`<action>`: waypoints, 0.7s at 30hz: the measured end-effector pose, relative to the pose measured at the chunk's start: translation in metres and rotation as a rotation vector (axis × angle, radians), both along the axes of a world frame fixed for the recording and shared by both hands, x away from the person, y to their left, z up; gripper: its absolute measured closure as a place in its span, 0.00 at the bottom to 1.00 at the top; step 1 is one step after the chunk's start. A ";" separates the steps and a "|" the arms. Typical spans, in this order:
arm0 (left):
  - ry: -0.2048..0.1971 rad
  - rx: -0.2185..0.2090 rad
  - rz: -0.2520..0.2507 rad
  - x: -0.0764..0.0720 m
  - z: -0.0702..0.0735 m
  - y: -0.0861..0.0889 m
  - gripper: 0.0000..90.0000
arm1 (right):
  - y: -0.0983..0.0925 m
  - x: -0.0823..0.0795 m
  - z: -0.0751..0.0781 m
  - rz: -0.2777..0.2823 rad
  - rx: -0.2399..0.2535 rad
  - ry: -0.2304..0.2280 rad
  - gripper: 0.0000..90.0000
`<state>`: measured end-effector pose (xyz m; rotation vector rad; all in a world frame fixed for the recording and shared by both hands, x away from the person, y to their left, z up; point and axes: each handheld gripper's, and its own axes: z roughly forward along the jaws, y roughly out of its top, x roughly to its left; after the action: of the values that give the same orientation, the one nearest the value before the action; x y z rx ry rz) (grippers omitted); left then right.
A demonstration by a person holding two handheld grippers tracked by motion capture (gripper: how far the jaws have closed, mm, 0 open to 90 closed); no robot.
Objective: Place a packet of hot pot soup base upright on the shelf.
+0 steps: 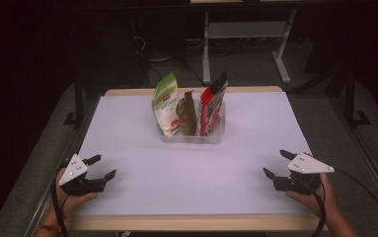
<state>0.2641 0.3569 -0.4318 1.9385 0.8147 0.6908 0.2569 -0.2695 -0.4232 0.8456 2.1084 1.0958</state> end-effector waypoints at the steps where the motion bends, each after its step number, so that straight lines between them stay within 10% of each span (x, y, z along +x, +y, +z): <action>1: 0.002 -0.006 0.006 -0.001 -0.001 0.002 0.25 | -0.001 -0.001 -0.001 -0.003 0.004 -0.001 0.22; 21: -0.001 -0.177 0.077 -0.009 -0.005 0.030 0.25 | -0.027 -0.024 -0.014 -0.109 0.151 -0.006 0.23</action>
<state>0.2551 0.3870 -0.4364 1.7552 0.9225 0.6429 0.2333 -0.2963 -0.4369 1.0146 1.9691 1.2084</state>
